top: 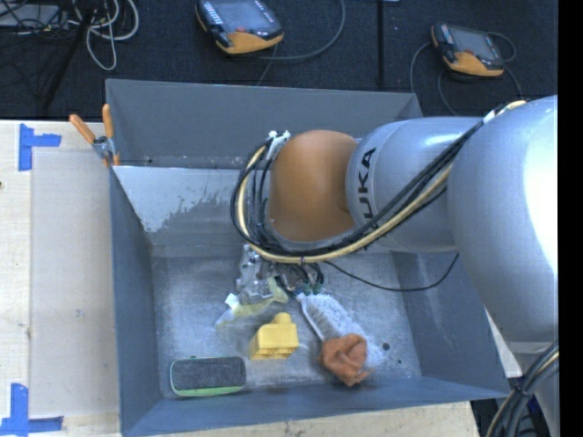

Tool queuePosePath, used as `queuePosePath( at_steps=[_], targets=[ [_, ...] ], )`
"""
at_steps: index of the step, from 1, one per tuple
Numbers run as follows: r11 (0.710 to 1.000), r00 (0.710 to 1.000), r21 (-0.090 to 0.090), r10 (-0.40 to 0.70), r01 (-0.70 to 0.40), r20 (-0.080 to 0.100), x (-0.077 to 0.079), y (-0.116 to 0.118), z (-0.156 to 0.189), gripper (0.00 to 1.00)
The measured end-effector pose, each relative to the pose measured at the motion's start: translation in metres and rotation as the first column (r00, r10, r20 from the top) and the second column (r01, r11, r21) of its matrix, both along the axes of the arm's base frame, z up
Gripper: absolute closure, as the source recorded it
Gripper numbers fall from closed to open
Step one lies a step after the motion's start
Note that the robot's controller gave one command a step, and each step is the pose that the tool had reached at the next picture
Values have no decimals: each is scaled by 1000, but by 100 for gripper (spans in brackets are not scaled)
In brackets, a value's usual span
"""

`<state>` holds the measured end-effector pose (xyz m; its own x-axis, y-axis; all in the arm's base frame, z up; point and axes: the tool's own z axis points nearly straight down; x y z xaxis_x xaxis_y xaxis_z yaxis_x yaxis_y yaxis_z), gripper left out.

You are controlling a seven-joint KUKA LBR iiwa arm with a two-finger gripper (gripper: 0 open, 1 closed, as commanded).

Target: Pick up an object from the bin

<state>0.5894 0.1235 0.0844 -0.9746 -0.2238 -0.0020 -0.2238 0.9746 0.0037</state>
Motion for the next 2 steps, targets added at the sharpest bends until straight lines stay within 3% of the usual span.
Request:
queuePosePath(
  at_steps=[1,2],
  targets=[
    [997,997,-4,80,-80,-5,-2,0,29,100],
    [965,965,-3,262,-262,6,1,9,202,100]
  ],
)
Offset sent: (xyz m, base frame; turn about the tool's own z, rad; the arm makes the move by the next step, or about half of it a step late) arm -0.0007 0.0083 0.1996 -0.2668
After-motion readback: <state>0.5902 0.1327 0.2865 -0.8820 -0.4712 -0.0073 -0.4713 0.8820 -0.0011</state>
